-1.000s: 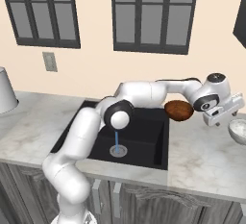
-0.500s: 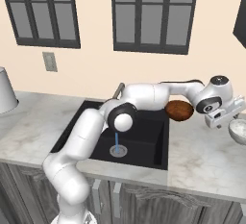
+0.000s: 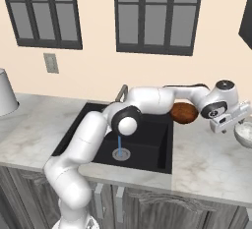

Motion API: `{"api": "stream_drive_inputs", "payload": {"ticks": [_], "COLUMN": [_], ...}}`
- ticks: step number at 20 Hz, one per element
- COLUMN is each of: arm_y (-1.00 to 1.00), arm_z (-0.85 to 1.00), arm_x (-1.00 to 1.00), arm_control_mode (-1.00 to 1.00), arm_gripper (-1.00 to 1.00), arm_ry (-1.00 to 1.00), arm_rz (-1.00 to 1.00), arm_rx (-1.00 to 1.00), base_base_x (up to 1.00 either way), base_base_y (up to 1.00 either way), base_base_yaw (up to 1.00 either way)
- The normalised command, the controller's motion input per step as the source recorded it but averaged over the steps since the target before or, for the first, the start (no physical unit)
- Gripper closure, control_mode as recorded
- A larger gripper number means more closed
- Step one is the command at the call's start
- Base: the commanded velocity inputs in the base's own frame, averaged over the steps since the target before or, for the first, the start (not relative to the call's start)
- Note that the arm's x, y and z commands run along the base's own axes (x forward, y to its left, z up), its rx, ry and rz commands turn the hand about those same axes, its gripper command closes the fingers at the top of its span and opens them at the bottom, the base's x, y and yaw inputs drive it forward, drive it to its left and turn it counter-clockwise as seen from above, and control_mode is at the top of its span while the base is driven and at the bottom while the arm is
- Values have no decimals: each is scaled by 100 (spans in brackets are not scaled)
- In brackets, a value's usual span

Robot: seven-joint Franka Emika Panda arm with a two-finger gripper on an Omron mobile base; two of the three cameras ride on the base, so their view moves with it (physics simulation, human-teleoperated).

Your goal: Rinse each bowl for a few seconds and place them down in the sink or on the counter.

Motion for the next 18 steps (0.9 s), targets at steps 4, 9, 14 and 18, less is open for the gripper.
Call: {"api": "stream_drive_inputs", "payload": {"ticks": [4,9,14,18], "arm_y": [0,-1,-8,-13], "arm_z": [-19,-19,-7,-3], "arm_x": [0,0,5,10], "arm_control_mode": [-100,-100,-100,-100], "arm_gripper": [-100,-100,-100,-100], "arm_ry": [0,0,0,0], "arm_rz": [0,0,0,0], "arm_rx": [0,0,0,0], "base_base_x": [0,0,0,0], "base_base_y": [0,0,0,0], "base_base_yaw": [0,0,0,0]}}
